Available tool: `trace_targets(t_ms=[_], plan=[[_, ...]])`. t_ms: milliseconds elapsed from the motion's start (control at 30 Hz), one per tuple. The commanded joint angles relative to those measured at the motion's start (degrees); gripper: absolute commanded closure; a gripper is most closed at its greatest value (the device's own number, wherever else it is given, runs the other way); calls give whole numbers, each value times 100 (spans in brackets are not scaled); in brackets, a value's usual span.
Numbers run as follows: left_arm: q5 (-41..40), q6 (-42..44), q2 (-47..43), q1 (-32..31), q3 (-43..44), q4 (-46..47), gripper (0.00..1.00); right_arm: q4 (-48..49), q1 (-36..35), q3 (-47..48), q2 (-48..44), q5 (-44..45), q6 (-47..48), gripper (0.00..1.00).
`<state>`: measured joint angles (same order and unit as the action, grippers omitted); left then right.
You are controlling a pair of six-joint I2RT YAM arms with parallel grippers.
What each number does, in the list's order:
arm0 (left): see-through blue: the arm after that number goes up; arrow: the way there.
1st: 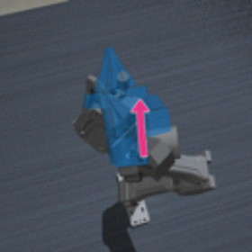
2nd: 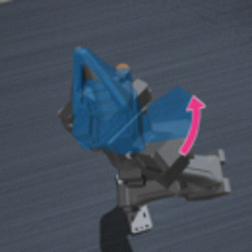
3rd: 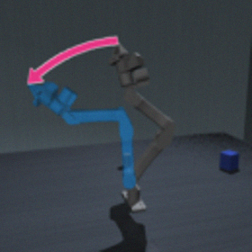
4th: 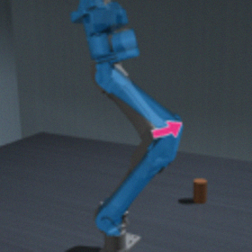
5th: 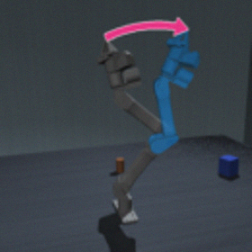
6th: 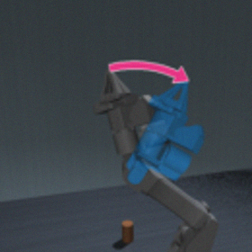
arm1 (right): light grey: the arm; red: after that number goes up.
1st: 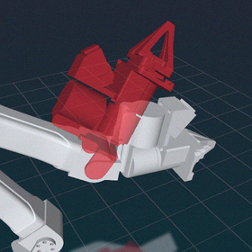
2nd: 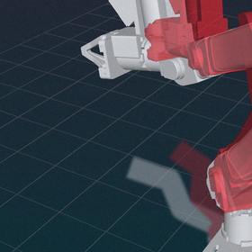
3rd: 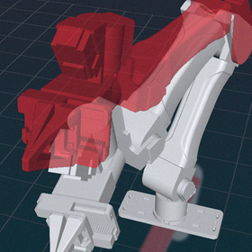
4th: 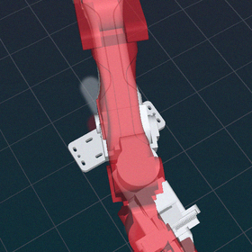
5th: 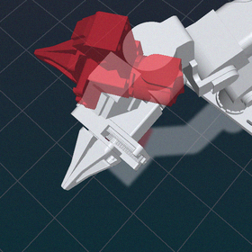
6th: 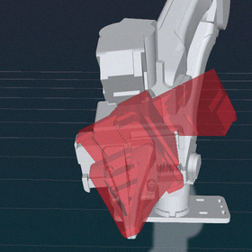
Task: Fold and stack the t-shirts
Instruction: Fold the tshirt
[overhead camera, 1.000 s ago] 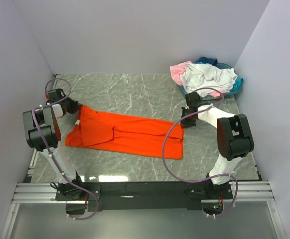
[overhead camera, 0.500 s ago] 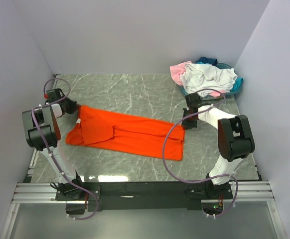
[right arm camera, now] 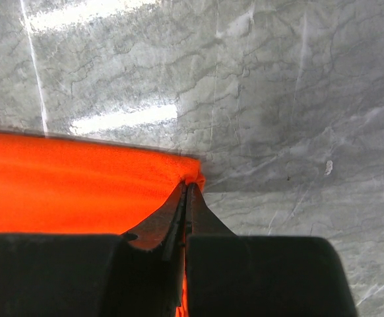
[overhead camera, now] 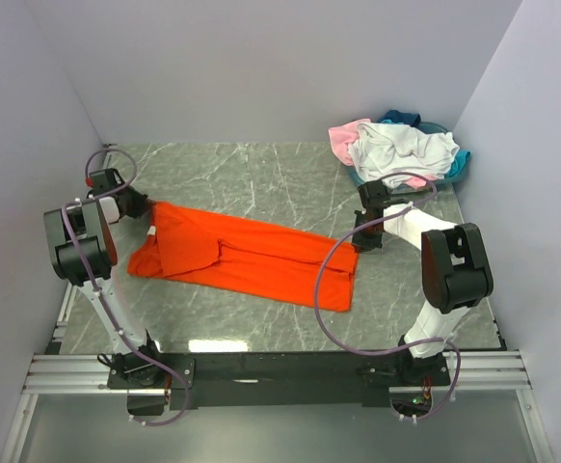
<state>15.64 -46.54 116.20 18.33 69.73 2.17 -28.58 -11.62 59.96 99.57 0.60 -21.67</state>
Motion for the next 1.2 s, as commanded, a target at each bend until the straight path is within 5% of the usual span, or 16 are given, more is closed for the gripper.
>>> trace_targets(t_ms=[0,567,733,800,1000,1167], plan=[[-368,418,332,57,364,-182,100,-350,37,59,-166,248,-12,100],[-720,1569,1501,-857,2703,-1430,97,-737,-192,-845,-851,-7,-531,100],[-1010,1535,1739,-998,3160,-1887,87,-816,-350,-1022,-1071,1,-698,100],[-1185,1455,1704,-980,3117,-1922,74,-921,-385,-969,-1124,106,-742,100],[-1353,1394,1195,-972,2941,-1949,52,-1518,-394,-294,-1299,528,-514,65],[-1484,1192,457,-980,2870,-1870,40,-1932,-394,461,-1396,740,-180,60]])
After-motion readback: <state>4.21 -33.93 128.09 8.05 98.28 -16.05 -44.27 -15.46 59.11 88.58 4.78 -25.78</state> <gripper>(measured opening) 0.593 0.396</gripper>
